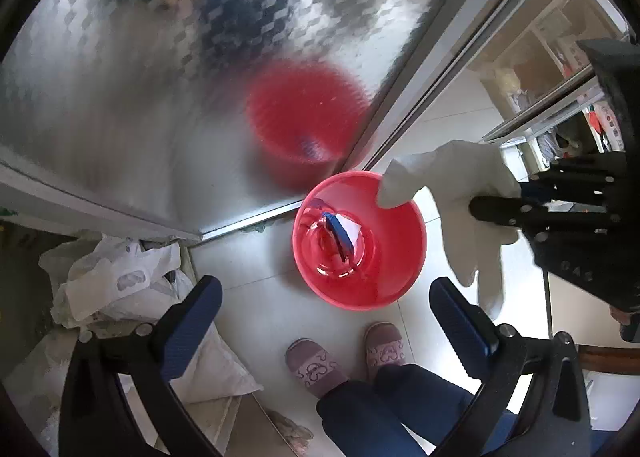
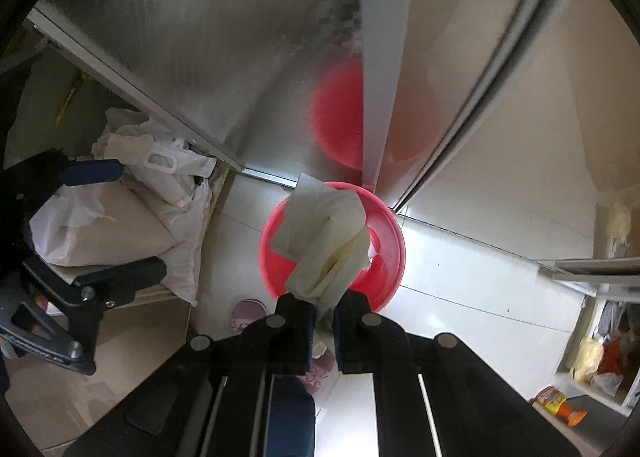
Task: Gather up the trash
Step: 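Open the left tool to drop the bag into the red bin while the right tool releases the gloves, then raise both tools up to the counter toward the yellow scrub brush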
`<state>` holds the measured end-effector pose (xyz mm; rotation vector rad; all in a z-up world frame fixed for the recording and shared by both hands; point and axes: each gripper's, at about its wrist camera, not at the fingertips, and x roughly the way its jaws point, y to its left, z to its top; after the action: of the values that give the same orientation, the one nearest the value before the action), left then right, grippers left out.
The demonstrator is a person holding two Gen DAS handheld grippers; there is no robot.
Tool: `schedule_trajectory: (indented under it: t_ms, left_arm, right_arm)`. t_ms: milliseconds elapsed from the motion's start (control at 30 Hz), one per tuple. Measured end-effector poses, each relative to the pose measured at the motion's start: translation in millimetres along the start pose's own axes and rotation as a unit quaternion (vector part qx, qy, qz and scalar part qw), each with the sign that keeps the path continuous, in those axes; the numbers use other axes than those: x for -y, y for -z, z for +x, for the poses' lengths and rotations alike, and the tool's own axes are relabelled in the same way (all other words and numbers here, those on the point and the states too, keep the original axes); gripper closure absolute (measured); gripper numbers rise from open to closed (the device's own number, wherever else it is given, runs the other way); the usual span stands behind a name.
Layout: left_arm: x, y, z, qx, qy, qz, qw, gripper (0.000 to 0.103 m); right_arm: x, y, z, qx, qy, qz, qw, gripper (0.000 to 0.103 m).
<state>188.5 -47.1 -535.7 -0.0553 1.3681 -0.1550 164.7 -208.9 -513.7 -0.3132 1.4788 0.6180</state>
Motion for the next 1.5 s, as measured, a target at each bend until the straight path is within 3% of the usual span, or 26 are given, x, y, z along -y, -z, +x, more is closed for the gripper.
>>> schedule_trajectory:
  t_ms: [67, 200, 233, 333, 533, 800, 1067, 1500]
  left_arm:
    - [-1, 1, -1, 0.0, -0.002, -0.002, 1.0, 0.0]
    - [-1, 2, -3, 0.002, -0.004, -0.001, 1.0, 0.0]
    - [-1, 2, -5, 0.003, -0.005, -0.001, 1.0, 0.0]
    - [4, 0, -11, 0.01, -0.003, 0.002, 0.9999, 0.0]
    - [18, -7, -42, 0.023, 0.001, 0.013, 0.9997, 0.0]
    - [42, -11, -133, 0.056, 0.0, 0.012, 0.9984, 0.0]
    - [70, -20, -232, 0.094, 0.017, 0.016, 0.9953, 0.0]
    - [81, -49, -357, 0.167, 0.01, 0.035, 0.9853, 0.0]
  right_arm:
    - [-3, -1, 6, -0.005, 0.01, -0.01, 1.0, 0.086]
    - [-2, -1, 9, -0.006, 0.012, -0.01, 1.0, 0.04]
    - [-1, 0, 8, -0.004, 0.012, -0.008, 1.0, 0.032]
    - [0, 2, 3, -0.002, 0.015, -0.006, 1.0, 0.024]
    - [2, 7, -23, 0.006, 0.002, 0.003, 1.0, 0.017]
    - [-2, 14, -116, 0.051, 0.019, 0.012, 0.998, 0.001]
    - [-12, 24, -224, 0.1, 0.035, -0.011, 0.994, 0.001]
    - [-30, 3, -333, 0.175, 0.046, -0.037, 0.983, 0.001]
